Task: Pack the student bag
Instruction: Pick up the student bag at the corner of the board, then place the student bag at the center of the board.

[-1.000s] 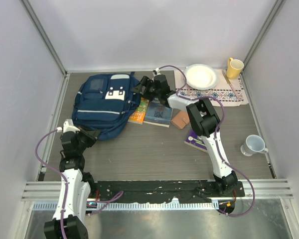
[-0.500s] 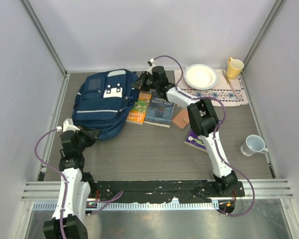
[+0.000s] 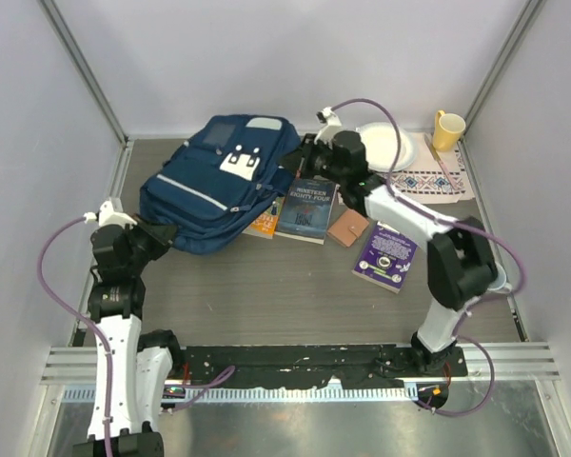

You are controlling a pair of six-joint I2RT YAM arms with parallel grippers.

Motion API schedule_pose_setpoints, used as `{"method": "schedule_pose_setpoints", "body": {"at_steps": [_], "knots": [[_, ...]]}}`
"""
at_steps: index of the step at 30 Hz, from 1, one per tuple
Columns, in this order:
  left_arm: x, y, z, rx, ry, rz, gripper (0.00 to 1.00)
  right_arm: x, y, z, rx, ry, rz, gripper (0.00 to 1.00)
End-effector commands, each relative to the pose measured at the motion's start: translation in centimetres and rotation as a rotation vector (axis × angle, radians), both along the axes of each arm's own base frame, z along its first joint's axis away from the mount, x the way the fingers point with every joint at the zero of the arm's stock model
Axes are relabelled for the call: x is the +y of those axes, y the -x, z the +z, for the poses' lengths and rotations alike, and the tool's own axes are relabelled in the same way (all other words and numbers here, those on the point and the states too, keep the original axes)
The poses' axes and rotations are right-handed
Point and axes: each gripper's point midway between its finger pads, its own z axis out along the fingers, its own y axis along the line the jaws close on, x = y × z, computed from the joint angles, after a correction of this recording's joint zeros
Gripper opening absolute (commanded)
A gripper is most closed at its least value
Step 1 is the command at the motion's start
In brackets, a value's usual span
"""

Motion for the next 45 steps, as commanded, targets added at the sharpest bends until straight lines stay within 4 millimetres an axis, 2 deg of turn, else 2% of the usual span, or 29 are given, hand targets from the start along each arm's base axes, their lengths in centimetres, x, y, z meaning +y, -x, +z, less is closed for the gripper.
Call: {"method": "schedule_pose_setpoints", "body": {"at_steps": [1, 2, 4, 5, 9, 13, 14, 16, 17, 18, 19, 20, 21, 22, 23, 25, 26, 27, 29, 31, 32, 33, 34, 36, 37, 38, 40, 42, 45], "knots": [[2.0, -0.8, 7.8, -0.237, -0.156, 0.063, 0.00, -1.2, 8.6, 13.6, -0.383, -0.154, 0.162, 0.01], [1.9, -0.8, 8.2, -0.248, -0.153, 0.055, 0.00, -1.7, 9.1, 11.9, -0.355, -0.136, 0.147, 0.01], [1.3, -0.6, 8.8, -0.282, -0.140, 0.030, 0.00, -2.7, 10.6, 12.1, -0.388, -0.151, 0.145, 0.01], [1.1, -0.6, 8.5, -0.280, -0.133, 0.023, 0.00, -3.4, 11.4, 11.3, -0.380, -0.151, 0.136, 0.01], [1.2, -0.4, 8.7, -0.312, -0.111, 0.045, 0.00, -4.3, 12.2, 10.1, -0.341, -0.143, 0.102, 0.01], [-0.5, -0.3, 9.5, -0.351, -0.076, -0.038, 0.00, -5.5, 13.4, 9.9, -0.342, -0.136, 0.079, 0.01], [-1.0, -0.3, 9.2, -0.349, -0.067, -0.071, 0.00, -5.9, 13.6, 8.8, -0.327, -0.118, 0.067, 0.01], [-1.6, -0.5, 8.1, -0.323, -0.053, -0.109, 0.00, -7.1, 14.6, 8.6, -0.328, -0.110, 0.028, 0.01], [-1.8, -0.6, 6.5, -0.288, -0.042, -0.121, 0.00, -7.6, 15.1, 6.3, -0.279, -0.099, 0.015, 0.01], [-2.3, -0.5, 5.6, -0.269, -0.019, -0.146, 0.00, -8.3, 15.8, 6.4, -0.281, -0.117, -0.002, 0.01], [-2.5, -0.6, 4.6, -0.248, -0.001, -0.154, 0.00, -8.6, 16.2, 5.6, -0.258, -0.120, -0.010, 0.01], [-2.6, -0.7, 2.3, -0.192, 0.026, -0.155, 0.00, -9.0, 16.6, 3.1, -0.191, -0.115, -0.031, 0.01], [-2.4, -0.8, 1.1, -0.157, 0.048, -0.130, 0.00, -9.2, 16.9, 2.0, -0.161, -0.115, -0.039, 0.01], [-1.9, -0.9, -0.1, -0.117, 0.062, -0.098, 0.02, -9.5, 17.5, -0.5, -0.106, -0.100, -0.046, 0.01], [-1.7, -0.8, -2.5, -0.037, 0.087, -0.074, 0.13, -9.9, 17.4, -1.8, -0.063, -0.102, -0.077, 0.01], [-1.2, -0.8, -4.4, 0.039, 0.122, -0.018, 0.25, -10.1, 17.7, -3.9, 0.022, -0.141, -0.110, 0.01], [-1.2, -0.5, -5.5, 0.084, 0.139, -0.008, 0.53, -10.3, 18.1, -6.4, 0.088, -0.122, -0.126, 0.01], [-1.2, -0.4, -6.4, 0.122, 0.151, -0.002, 0.67, -10.4, 18.1, -6.9, 0.124, -0.157, -0.151, 0.01], [-1.1, 0.1, -7.0, 0.173, 0.157, 0.019, 0.83, -10.7, 18.5, -9.3, 0.192, -0.147, -0.187, 0.01], [-0.3, 0.3, -6.0, 0.153, 0.118, 0.053, 0.96, -11.0, 18.2, -10.0, 0.222, -0.159, -0.234, 0.01], [0.1, 1.0, -6.2, 0.184, 0.102, 0.079, 1.00, -11.1, 18.0, -10.7, 0.243, -0.148, -0.254, 0.01], [0.6, 1.3, -5.6, 0.173, 0.083, 0.102, 1.00, -11.1, 17.9, -10.7, 0.244, -0.154, -0.263, 0.01], [1.1, 1.4, -3.4, 0.108, 0.052, 0.121, 1.00, -11.1, 17.6, -10.5, 0.251, -0.168, -0.276, 0.01], [1.5, 2.2, -2.0, 0.087, 0.007, 0.130, 1.00, -11.1, 17.4, -10.4, 0.259, -0.182, -0.298, 0.01], [1.5, 2.4, 0.0, 0.044, -0.007, 0.123, 1.00, -10.9, 17.3, -9.8, 0.264, -0.208, -0.301, 0.01], [0.8, 3.0, 0.2, 0.057, -0.006, 0.087, 1.00, -11.2, 16.8, -9.4, 0.256, -0.224, -0.337, 0.01], [-0.1, 3.3, 2.0, 0.015, 0.002, 0.040, 1.00, -11.0, 16.4, -8.2, 0.236, -0.261, -0.364, 0.01], [-1.2, 3.7, 2.6, 0.006, 0.027, -0.021, 1.00, -10.7, 15.9, -6.9, 0.229, -0.312, -0.374, 0.01], [-1.6, 4.1, 3.6, -0.019, 0.016, -0.047, 1.00, -9.5, 15.0, -3.2, 0.178, -0.374, -0.338, 0.01]]}}
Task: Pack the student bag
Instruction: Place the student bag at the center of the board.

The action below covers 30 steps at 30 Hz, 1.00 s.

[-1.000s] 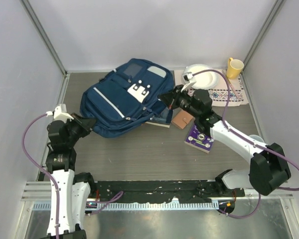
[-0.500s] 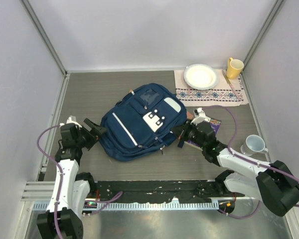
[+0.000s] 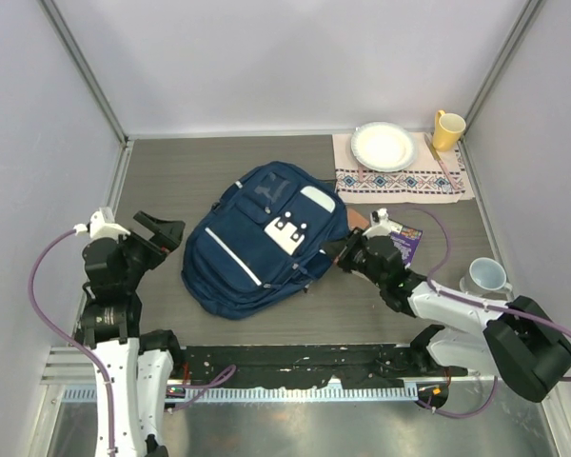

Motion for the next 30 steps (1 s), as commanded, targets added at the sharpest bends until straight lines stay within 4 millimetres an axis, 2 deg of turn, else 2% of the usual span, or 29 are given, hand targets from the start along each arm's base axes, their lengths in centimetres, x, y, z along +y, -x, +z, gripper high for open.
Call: {"method": "schedule_pose_setpoints", "body": {"at_steps": [1, 2, 3, 6, 9, 12, 14, 15, 16, 17, 18, 19, 20, 21, 25, 30], "knots": [[-1.0, 1.3, 0.3, 0.025, -0.019, -0.068, 0.99, 3.0, -3.4, 12.0, -0.223, -0.252, -0.016, 0.01], [-1.0, 1.5, 0.8, 0.013, -0.026, -0.067, 1.00, 3.2, -3.7, 13.6, -0.249, -0.283, -0.016, 0.01], [-0.8, 1.6, 1.4, -0.001, -0.036, -0.055, 1.00, 3.6, -4.4, 16.2, -0.285, -0.320, -0.026, 0.01], [-0.9, 1.7, 2.6, -0.027, -0.035, -0.060, 1.00, 3.4, -6.0, 20.0, -0.336, -0.388, -0.090, 0.01], [-1.3, 2.0, 4.1, -0.060, -0.026, -0.074, 0.99, 3.1, -7.7, 25.8, -0.421, -0.481, -0.156, 0.01], [-2.2, 2.5, 5.5, -0.100, -0.008, -0.114, 1.00, 2.1, -10.1, 27.1, -0.448, -0.495, -0.250, 0.01], [-2.9, 2.8, 5.9, -0.111, 0.010, -0.151, 0.99, 1.3, -11.1, 26.1, -0.448, -0.470, -0.321, 0.01], [-3.2, 3.1, 5.9, -0.118, 0.015, -0.164, 1.00, 0.4, -11.5, 24.0, -0.433, -0.458, -0.381, 0.01], [-3.8, 3.3, 6.1, -0.129, 0.034, -0.190, 1.00, -0.3, -11.3, 24.3, -0.470, -0.511, -0.401, 0.01], [-3.9, 3.3, 6.0, -0.136, 0.039, -0.199, 1.00, -0.3, -11.5, 22.6, -0.436, -0.529, -0.413, 0.01], [-4.1, 3.4, 5.7, -0.136, 0.045, -0.209, 1.00, -0.6, -11.1, 19.5, -0.397, -0.508, -0.437, 0.01], [-4.3, 3.5, 5.5, -0.134, 0.045, -0.219, 1.00, -0.8, -10.7, 18.9, -0.405, -0.524, -0.454, 0.01], [-4.4, 3.5, 5.3, -0.132, 0.041, -0.231, 1.00, -0.7, -10.2, 17.5, -0.379, -0.515, -0.463, 0.01], [-4.6, 3.5, 4.7, -0.119, 0.043, -0.245, 1.00, -0.6, -9.4, 14.8, -0.341, -0.486, -0.483, 0.01], [-5.3, 3.6, 2.9, -0.086, 0.051, -0.299, 1.00, 0.1, -7.5, 11.9, -0.296, -0.421, -0.487, 0.01], [-5.0, 3.4, 0.4, -0.050, 0.012, -0.293, 1.00, 1.1, -7.5, 11.2, -0.278, -0.342, -0.466, 0.01]]}}
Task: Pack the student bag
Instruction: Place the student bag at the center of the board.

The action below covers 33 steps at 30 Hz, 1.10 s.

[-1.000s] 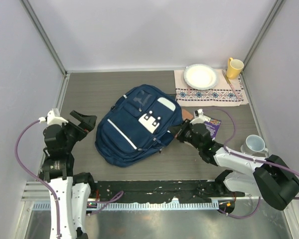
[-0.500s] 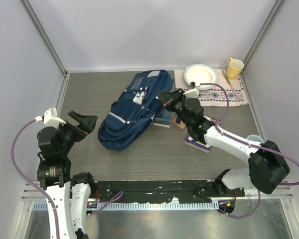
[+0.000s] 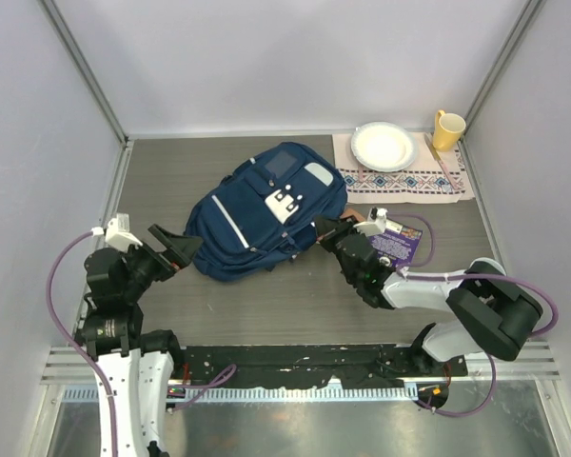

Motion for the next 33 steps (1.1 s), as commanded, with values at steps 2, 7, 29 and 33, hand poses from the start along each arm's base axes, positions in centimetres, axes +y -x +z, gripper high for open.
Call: {"method": "schedule_pose_setpoints", "body": {"at_steps": [2, 7, 29, 33], "knots": [[-0.5, -0.4, -1.6, 0.007, -0.061, -0.062, 1.00, -0.4, -1.4, 6.3, -0.122, -0.119, -0.099, 0.01], [-1.7, -1.8, -3.2, 0.064, -0.173, -0.102, 1.00, -0.6, -1.4, 5.8, -0.095, -0.087, -0.109, 0.01], [-21.2, 0.1, -9.5, -0.094, -0.357, -0.266, 0.93, 1.2, -0.6, 9.8, 0.035, 0.040, 0.048, 0.01], [-22.2, -0.5, -9.4, -0.128, -0.338, -0.255, 0.91, 1.7, -0.3, 9.6, 0.061, 0.110, 0.127, 0.01]]}}
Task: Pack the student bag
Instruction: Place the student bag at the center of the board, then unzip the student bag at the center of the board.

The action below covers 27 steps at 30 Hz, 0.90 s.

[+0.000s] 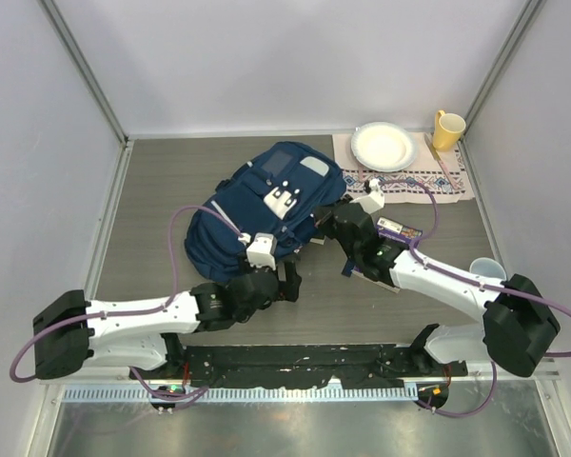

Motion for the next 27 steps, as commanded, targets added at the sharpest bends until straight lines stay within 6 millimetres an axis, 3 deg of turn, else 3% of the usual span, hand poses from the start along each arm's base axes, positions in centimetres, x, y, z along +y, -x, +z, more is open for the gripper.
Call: {"method": "schedule_pose_setpoints", "body": {"at_steps": [1, 5, 10, 18, 23, 27], "knots": [[-1.7, -2.4, 3.9, -0.140, 0.159, 0.076, 0.91, 1.2, 0.0, 6.1, -0.078, -0.062, 0.091, 0.01], [-2.7, -3.2, 4.7, -0.200, 0.202, 0.084, 0.85, 2.1, 0.4, 5.8, -0.058, -0.090, 0.142, 0.01], [-4.1, -3.9, 3.4, -0.189, 0.167, 0.095, 0.82, 2.5, 0.9, 6.4, -0.053, -0.120, 0.171, 0.01], [-4.3, -5.7, 2.7, -0.232, 0.170, 0.207, 0.72, 1.8, 1.7, 7.1, -0.066, -0.159, 0.164, 0.01], [-5.1, -6.4, 4.0, -0.268, 0.203, 0.222, 0.67, 1.5, 1.9, 7.2, -0.070, -0.158, 0.162, 0.01], [-4.5, -6.5, 5.4, -0.291, 0.240, 0.246, 0.63, 1.2, 1.9, 6.8, -0.066, -0.142, 0.155, 0.01]]}}
